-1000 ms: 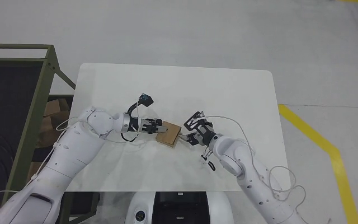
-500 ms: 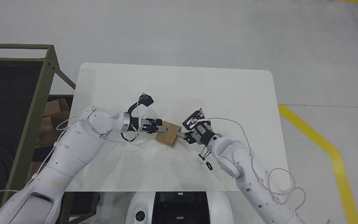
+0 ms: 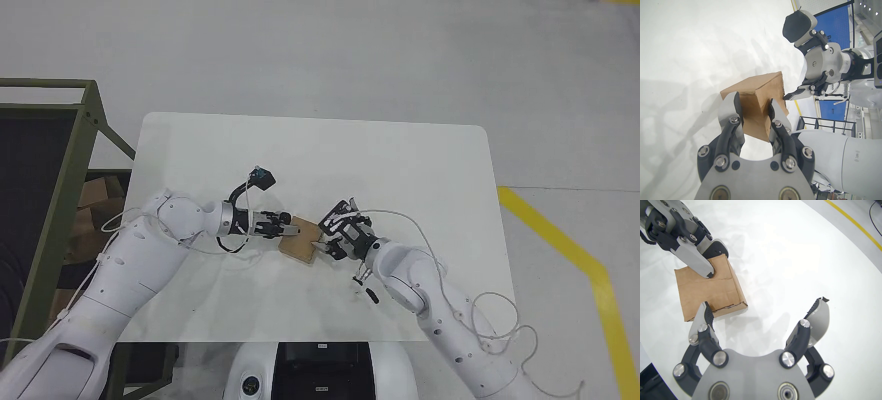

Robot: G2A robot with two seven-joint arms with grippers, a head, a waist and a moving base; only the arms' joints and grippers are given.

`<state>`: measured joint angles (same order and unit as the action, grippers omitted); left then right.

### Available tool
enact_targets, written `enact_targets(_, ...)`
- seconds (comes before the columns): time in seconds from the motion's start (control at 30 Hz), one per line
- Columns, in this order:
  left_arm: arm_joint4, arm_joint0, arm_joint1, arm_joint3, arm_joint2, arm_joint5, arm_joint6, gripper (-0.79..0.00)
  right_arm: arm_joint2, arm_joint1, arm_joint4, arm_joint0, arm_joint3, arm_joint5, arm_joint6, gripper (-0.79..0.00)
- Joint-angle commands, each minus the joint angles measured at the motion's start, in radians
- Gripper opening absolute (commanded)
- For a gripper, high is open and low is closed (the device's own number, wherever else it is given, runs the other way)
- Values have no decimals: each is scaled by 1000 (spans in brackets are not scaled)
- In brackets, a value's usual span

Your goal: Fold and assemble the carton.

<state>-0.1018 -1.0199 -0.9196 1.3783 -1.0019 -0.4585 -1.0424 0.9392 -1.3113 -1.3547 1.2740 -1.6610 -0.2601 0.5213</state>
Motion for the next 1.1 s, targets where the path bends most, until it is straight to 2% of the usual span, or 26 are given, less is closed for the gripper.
enact_targets(0.0,0,0,0,0,0,0,0,-483,-1,0,1,-3,3,-3,7,0)
enact_targets(0.3,-1,-1,0,1,-1,1,-1,-486,18,2,7,18,-8,7,-52,0)
enact_targets(0.63,-3,5,-1,3,-1,-7,1,-483,24,1,65,-13,40,-50,-35,0)
enact_targets(0.73,-3,11,-3,3,3,-5,3,-483,55,10,99,-3,45,-136,-87,0)
enact_targets(0.93,-4,25,-9,-2,15,-3,7,-486,119,45,29,32,67,-437,-298,0)
enact_targets(1.0,-6,28,-11,-4,20,-3,8,-486,140,54,6,43,91,-477,-362,0)
enact_targets(1.07,-7,31,-13,-8,25,-1,10,-486,156,56,18,50,107,-461,-381,0)
